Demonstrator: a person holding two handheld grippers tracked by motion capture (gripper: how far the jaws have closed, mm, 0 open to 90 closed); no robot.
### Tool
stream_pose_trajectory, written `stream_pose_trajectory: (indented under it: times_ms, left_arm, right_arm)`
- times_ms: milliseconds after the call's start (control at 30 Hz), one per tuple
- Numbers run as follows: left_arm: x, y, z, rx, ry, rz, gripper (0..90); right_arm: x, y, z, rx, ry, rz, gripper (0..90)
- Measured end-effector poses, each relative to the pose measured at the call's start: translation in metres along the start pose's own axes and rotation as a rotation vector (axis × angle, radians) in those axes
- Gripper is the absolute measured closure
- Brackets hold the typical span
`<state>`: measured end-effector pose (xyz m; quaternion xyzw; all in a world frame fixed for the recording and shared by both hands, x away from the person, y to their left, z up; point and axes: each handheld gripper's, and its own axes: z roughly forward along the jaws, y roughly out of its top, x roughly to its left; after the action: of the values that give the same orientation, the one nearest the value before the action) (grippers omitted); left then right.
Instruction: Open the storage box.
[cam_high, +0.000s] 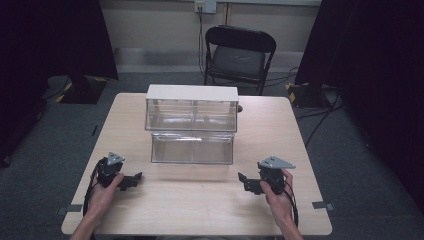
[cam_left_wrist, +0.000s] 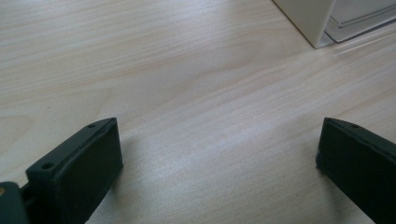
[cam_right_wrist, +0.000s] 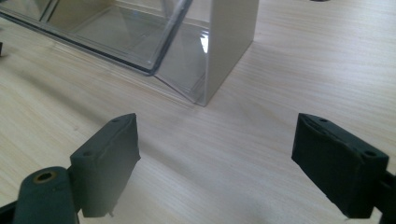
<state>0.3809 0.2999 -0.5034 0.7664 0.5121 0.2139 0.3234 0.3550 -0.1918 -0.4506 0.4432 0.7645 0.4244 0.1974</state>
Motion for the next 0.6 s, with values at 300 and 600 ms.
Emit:
stream_pose_trajectory:
  times_ms: [300,600]
  left_arm:
    - [0.0,0.0,0.0,0.0,0.0,-0.001,0.0]
    - [0.0,0.0,0.0,0.0,0.0,-0.001,0.0]
  right_arm:
    - [0.013,0.017,0.011,-0.016,0.047,-0.025,14.0]
    - [0.025,0.026,0.03,0.004,0.074,-0.043,14.0]
